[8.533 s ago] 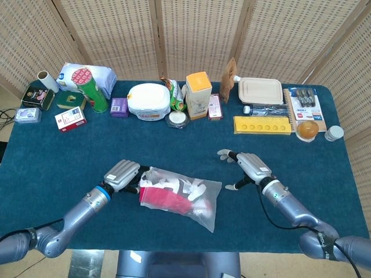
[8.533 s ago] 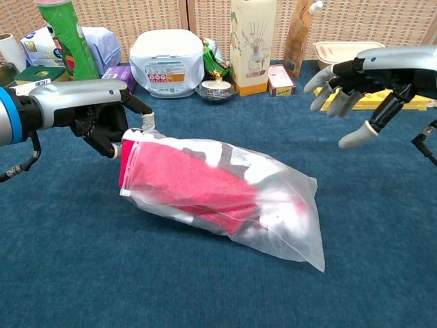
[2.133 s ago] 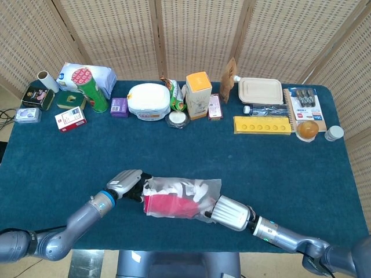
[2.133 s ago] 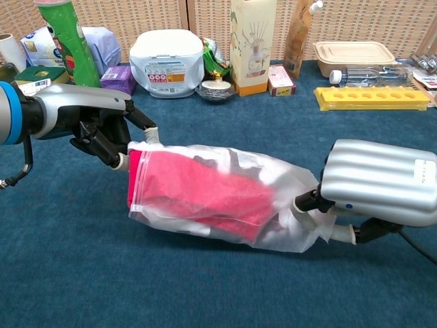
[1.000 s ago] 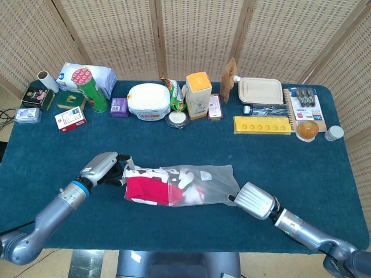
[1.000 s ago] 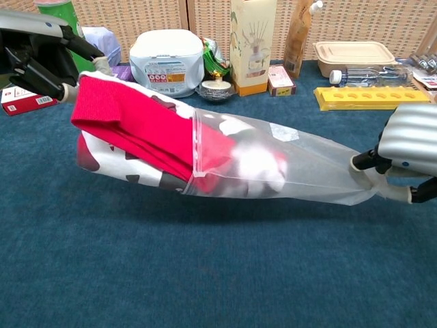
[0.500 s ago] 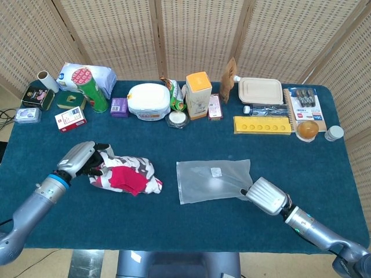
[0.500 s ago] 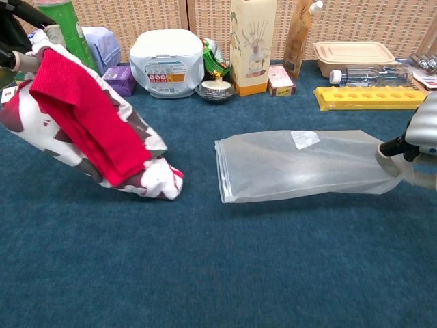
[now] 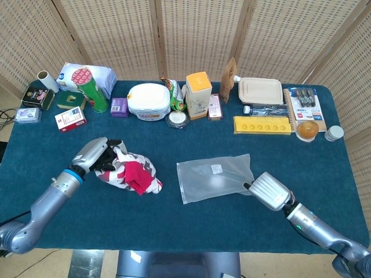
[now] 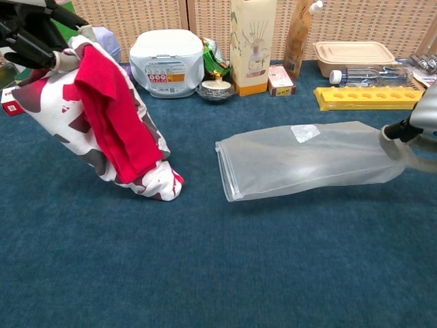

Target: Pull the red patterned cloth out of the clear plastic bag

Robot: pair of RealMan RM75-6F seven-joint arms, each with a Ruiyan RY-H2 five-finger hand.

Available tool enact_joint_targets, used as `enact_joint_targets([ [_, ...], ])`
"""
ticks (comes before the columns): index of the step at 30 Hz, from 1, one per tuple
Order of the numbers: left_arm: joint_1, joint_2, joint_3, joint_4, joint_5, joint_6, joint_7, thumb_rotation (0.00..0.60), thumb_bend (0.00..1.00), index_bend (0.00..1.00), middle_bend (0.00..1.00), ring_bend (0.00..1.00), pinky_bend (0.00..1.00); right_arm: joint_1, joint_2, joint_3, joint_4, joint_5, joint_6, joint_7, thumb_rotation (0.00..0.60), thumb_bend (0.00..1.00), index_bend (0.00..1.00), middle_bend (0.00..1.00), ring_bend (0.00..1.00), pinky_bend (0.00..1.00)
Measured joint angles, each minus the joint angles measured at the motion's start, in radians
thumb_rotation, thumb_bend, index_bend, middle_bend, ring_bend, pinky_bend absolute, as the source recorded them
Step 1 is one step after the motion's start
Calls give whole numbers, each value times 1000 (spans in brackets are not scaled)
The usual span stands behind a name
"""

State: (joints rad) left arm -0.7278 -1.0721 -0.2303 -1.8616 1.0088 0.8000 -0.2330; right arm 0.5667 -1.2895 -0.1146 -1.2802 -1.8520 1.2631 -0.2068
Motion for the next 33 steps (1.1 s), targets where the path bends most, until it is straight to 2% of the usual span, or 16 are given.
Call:
enact_joint_targets([
  [1, -5, -5, -4, 0, 1, -2, -1, 600, 439, 474, 807, 735, 824, -2, 2, 3, -3, 5, 2, -1, 600, 256, 233, 585, 875, 982],
  [3, -16, -11, -13, -2, 4, -10, -1, 600, 366, 313, 591, 532, 705, -7, 7, 11, -7, 12, 8, -2, 600, 190, 176, 493, 795, 936],
  [6, -34, -18, -27, -7, 8, -23, 0, 600, 284, 172, 374, 297, 509, -17, 18, 26, -18, 31, 23, -1, 600, 146, 127, 412, 720, 864],
  [9, -42, -22, -50, -16, 16, -16, -8, 600, 236, 88, 247, 167, 375, -28, 36, 41, -35, 50, 41, 3, 599, 132, 111, 377, 673, 815],
  [11, -42, -21, -58, -21, 24, -8, -16, 600, 213, 67, 201, 118, 308, -34, 50, 50, -47, 59, 52, 5, 597, 126, 108, 357, 643, 773],
  [15, -28, 1, -68, -31, 42, 8, -36, 600, 186, 58, 167, 76, 234, -44, 70, 63, -66, 72, 65, 12, 596, 123, 107, 336, 596, 713],
  [25, 44, 104, -75, -57, 106, 33, -124, 600, 181, 55, 167, 75, 212, -64, 103, 88, -89, 93, 89, 38, 595, 123, 107, 327, 576, 689],
  [29, 91, 154, -51, -74, 149, 49, -141, 600, 181, 56, 167, 75, 212, -72, 106, 91, -92, 99, 93, 59, 596, 124, 111, 330, 576, 689],
  [33, 149, 211, -1, -90, 211, 61, -155, 600, 185, 56, 167, 75, 212, -79, 106, 97, -93, 110, 95, 73, 599, 142, 126, 341, 576, 696],
])
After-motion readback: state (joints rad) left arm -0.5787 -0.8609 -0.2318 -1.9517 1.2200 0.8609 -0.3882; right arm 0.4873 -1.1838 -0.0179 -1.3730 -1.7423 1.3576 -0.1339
